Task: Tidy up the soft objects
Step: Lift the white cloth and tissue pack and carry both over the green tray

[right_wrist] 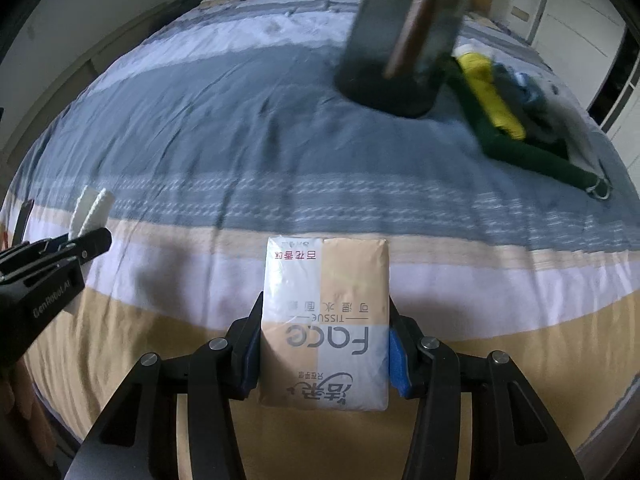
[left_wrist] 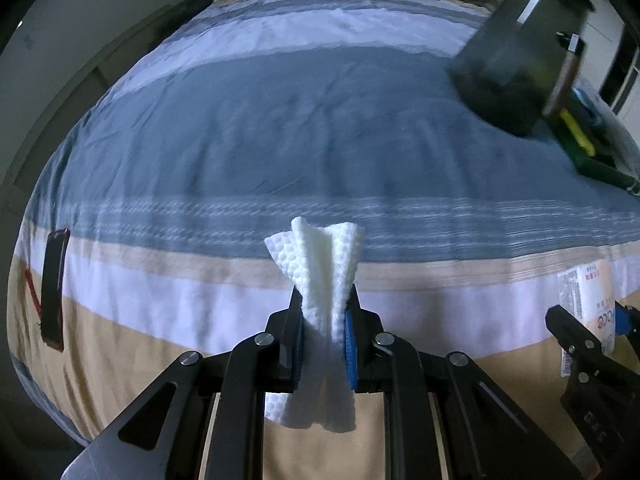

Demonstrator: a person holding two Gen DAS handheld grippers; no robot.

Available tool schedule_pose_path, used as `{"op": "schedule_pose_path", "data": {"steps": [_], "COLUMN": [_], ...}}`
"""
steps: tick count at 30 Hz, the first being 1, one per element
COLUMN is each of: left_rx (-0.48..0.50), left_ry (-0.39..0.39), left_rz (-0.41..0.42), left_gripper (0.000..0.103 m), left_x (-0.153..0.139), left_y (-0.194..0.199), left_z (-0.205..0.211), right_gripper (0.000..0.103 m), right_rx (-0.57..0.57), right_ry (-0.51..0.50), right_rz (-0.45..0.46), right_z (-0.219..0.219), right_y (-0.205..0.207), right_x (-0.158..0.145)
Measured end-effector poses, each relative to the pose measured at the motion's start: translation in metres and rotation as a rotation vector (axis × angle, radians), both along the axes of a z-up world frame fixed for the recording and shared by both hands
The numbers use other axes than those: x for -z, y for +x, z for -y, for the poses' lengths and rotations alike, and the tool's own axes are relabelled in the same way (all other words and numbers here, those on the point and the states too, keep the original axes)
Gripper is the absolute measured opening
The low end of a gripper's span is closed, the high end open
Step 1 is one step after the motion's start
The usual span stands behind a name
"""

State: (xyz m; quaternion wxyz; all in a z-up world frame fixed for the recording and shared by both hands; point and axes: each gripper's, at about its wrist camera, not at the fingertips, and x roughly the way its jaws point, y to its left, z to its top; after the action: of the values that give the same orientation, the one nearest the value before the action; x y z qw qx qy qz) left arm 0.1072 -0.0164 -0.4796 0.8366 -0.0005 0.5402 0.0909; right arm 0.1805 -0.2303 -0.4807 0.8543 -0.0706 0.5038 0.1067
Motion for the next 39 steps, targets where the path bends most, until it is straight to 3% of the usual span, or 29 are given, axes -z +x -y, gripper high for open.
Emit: {"op": "schedule_pose_path", "data": {"steps": [27, 39], "left_rx": [0.31, 0.308], "left_ry": [-0.102, -0.129], "left_rz": [0.078, 0.156], "left_gripper": [0.014, 0.014], "left_x": [-0.055, -0.078], "left_y": [0.06, 0.115], "left_z": [0.251, 0.308], "right_gripper": [0.049, 0.049], "right_rx": [0.214, 0.288], "right_ry": [-0.042, -0.038], "right_rz": [0.119, 0.208], "right_z": [0.212, 0.287], "right_y": [0.035, 0.075], "right_x": [-0.068, -0.092]}}
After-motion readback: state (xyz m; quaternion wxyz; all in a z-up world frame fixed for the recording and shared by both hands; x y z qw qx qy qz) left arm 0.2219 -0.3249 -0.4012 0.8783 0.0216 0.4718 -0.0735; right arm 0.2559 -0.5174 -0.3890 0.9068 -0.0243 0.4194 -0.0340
